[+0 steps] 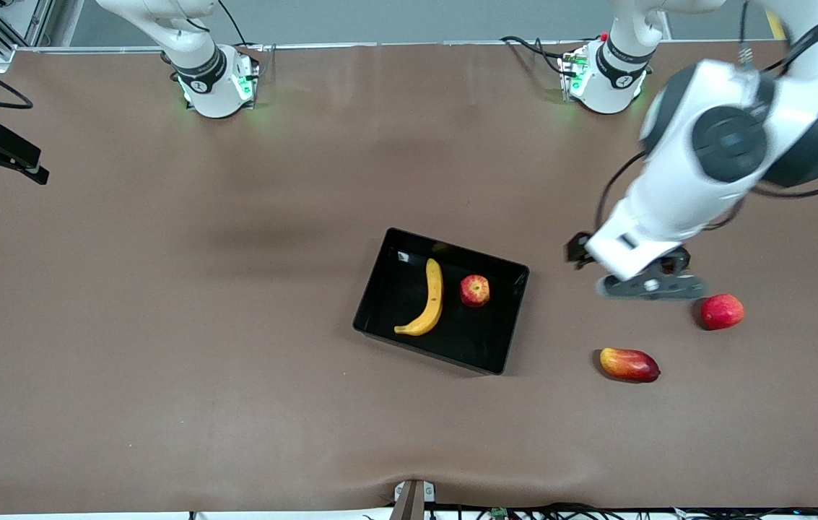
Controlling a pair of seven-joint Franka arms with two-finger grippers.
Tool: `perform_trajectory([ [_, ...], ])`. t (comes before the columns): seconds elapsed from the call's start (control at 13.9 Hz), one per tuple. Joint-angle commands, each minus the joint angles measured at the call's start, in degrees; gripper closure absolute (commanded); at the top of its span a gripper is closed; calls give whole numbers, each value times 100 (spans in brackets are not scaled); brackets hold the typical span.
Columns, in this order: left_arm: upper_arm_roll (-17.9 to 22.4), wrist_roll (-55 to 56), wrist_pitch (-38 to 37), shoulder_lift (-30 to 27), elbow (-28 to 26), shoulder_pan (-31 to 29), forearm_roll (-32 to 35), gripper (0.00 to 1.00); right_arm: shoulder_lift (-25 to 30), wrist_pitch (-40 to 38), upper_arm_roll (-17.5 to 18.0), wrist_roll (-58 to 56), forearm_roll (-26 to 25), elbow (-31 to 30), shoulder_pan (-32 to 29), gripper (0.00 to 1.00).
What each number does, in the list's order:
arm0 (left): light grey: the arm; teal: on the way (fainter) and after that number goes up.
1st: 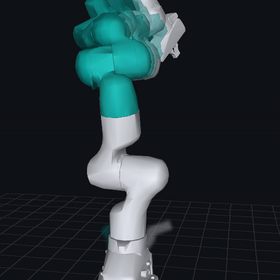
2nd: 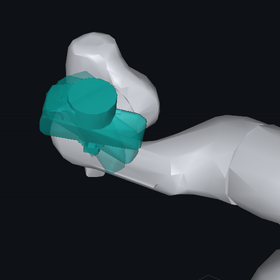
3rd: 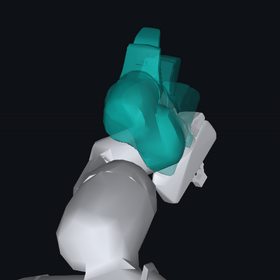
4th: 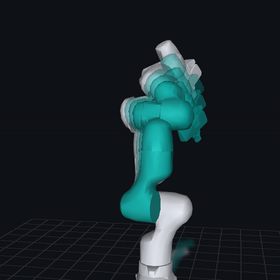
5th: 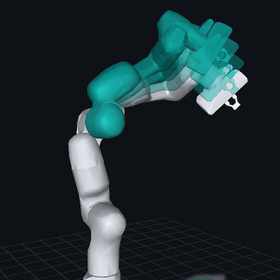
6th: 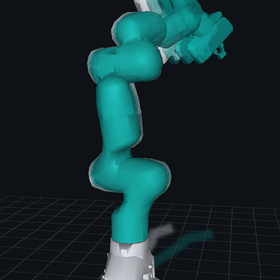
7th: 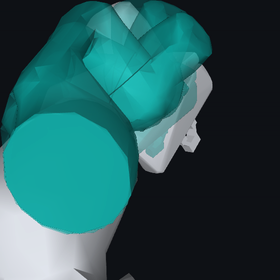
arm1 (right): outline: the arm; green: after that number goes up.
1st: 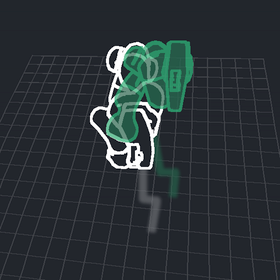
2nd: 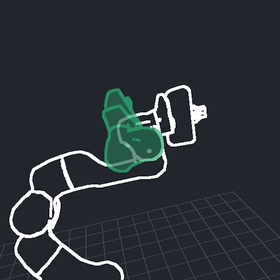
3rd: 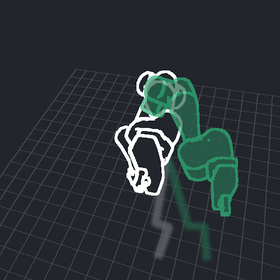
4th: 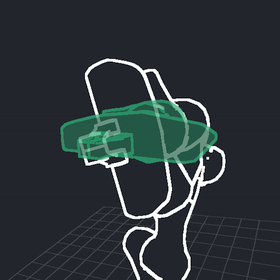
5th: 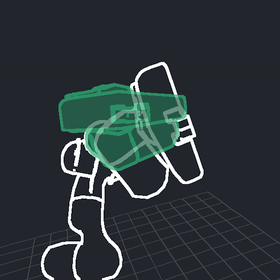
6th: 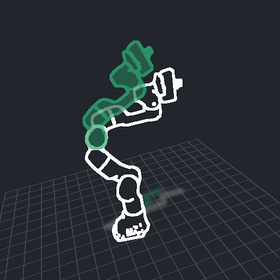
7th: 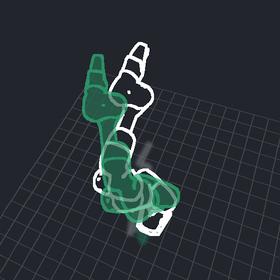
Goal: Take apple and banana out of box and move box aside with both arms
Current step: 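Lower the left gripper into the tray and grasp the striped apple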
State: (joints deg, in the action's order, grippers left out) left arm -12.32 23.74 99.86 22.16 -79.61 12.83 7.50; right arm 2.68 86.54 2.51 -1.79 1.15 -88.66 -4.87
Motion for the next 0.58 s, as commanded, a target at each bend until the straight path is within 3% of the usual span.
perform_trajectory([
  [0.0,63,367,251,683,561,281,111,0,-65,-41,3,-50,88,130,-14,0],
  [0.36,291,728,1210,1491,814,922,155,0,-65,-41,3,-50,88,130,-6,0],
  [0.5,642,755,1630,1852,1009,1290,147,0,-65,-41,3,-50,96,130,-6,0],
])
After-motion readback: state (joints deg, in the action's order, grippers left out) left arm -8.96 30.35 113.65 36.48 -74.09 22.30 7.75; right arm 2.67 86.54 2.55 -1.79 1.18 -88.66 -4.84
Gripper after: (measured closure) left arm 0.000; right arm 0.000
